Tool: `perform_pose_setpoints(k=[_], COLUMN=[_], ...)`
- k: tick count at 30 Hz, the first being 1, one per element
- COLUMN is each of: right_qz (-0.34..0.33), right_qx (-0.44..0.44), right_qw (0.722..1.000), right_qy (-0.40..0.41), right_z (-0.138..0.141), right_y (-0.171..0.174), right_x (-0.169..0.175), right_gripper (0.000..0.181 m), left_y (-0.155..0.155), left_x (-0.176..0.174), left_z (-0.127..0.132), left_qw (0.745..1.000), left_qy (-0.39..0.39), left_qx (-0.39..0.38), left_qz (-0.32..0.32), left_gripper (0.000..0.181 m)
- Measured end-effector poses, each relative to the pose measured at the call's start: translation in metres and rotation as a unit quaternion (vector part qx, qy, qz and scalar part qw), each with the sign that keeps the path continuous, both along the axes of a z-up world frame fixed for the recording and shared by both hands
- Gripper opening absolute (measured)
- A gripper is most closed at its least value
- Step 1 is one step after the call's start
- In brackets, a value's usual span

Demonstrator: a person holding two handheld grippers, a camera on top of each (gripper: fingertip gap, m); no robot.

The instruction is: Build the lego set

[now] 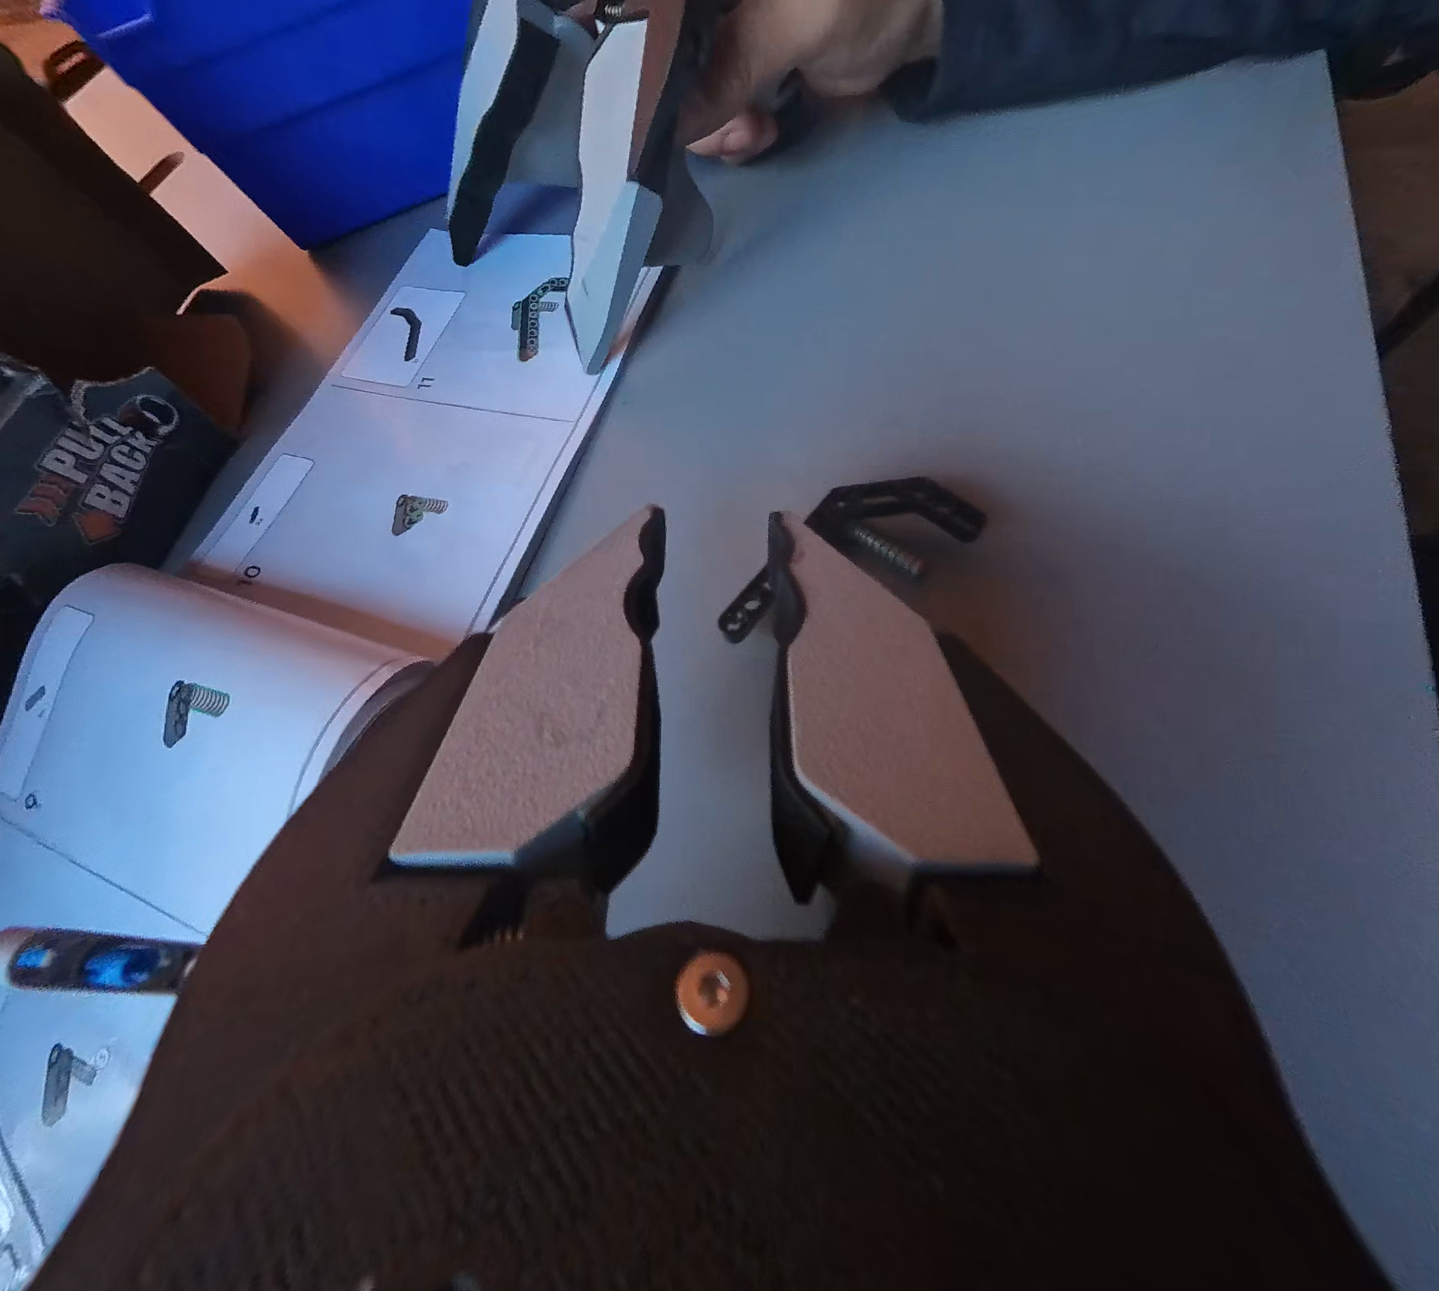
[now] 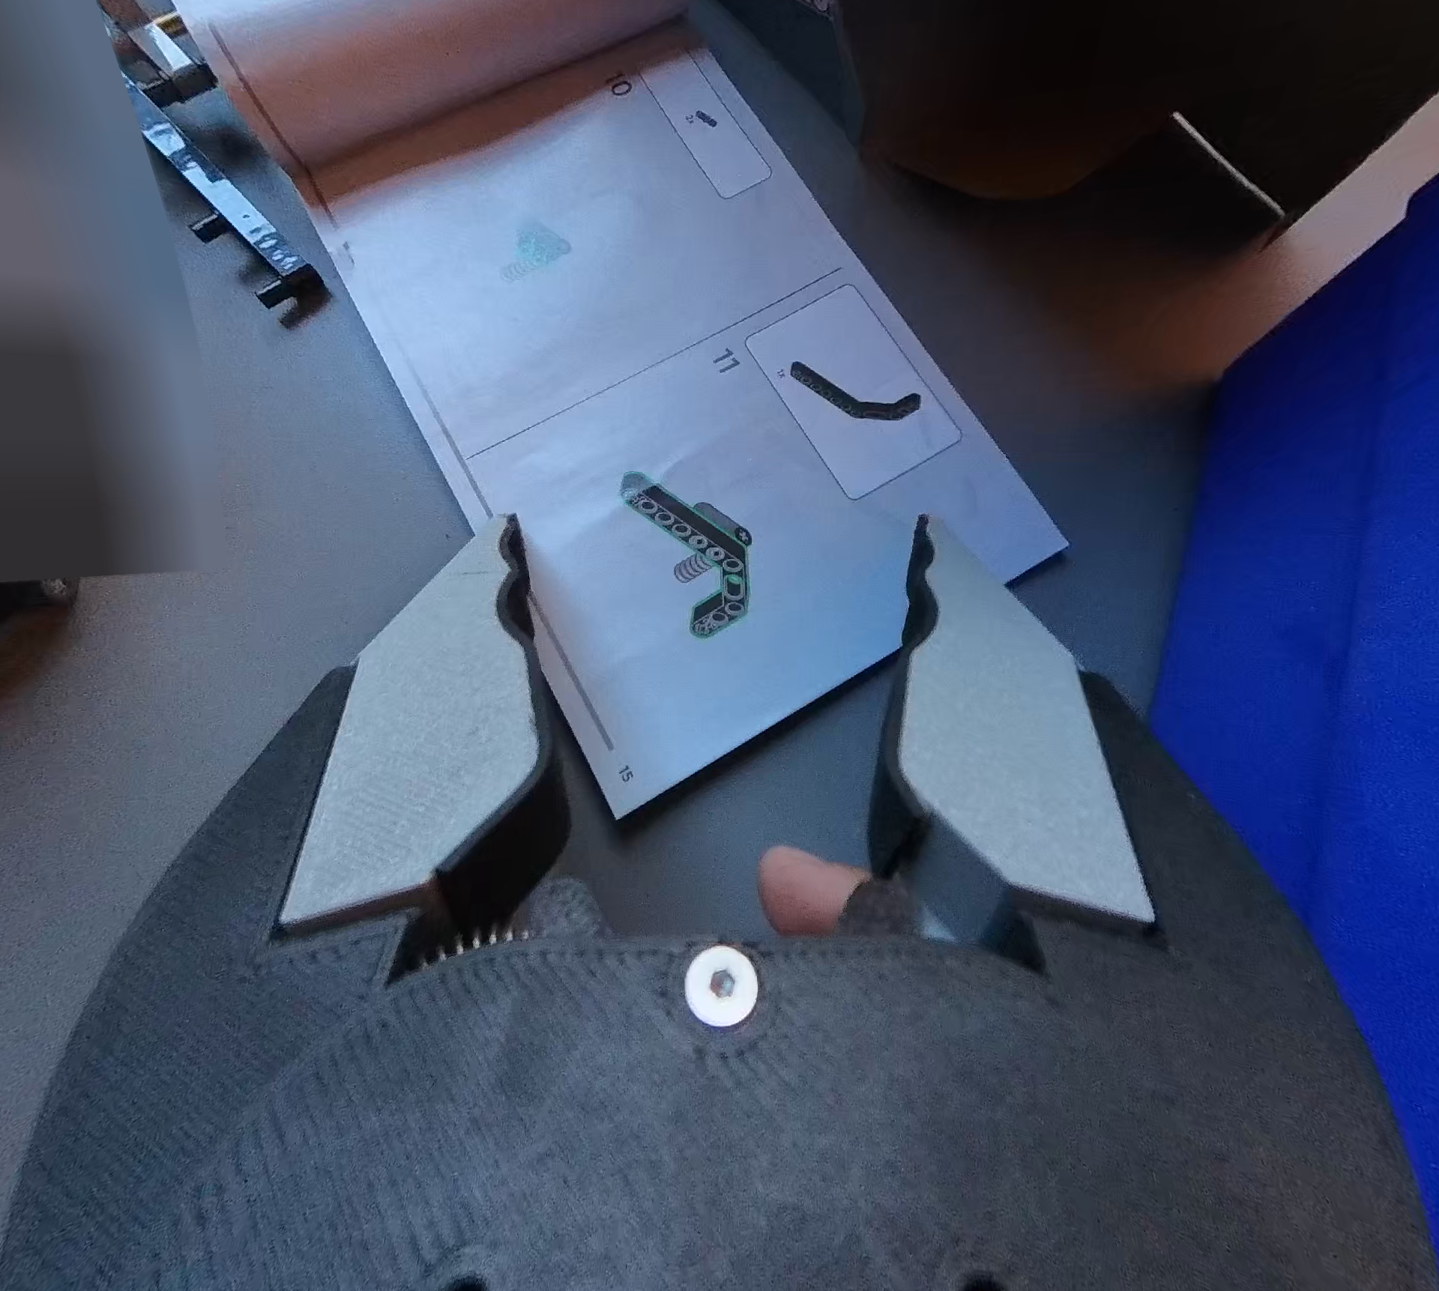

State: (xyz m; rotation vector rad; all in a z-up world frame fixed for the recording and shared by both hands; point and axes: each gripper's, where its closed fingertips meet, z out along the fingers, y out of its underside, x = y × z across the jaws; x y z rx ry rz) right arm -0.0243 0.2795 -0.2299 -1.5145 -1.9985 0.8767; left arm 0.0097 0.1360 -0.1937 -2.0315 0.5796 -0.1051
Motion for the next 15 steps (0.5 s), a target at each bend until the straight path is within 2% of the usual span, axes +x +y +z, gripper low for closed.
perform_pose_setpoints(k=[1,11,15], right_qz=[-0.002,0.015,0.022], right_qx=[-0.001,0.009,0.01], right_qw=[1.0,1.0,1.0], right_qy=[0.001,0.006,0.007], right_z=[0.0,0.001,0.001], right_y=[0.001,-0.001,-0.004], right_x=[0.0,0.005,0.006], right_gripper=[0.096,0.087,0.085], left_y=[0.0,0.002,0.001], left_x=[-0.002,-0.009,-0.011], left_z=[0.0,0.008,0.011], left_qw=[1.0,0.994,0.994], left_qy=[-0.008,-0.108,-0.105], left_qx=[-0.004,-0.018,-0.006], left_qz=[0.001,-0.001,0.003], left_gripper=[0.025,0.024,0.023])
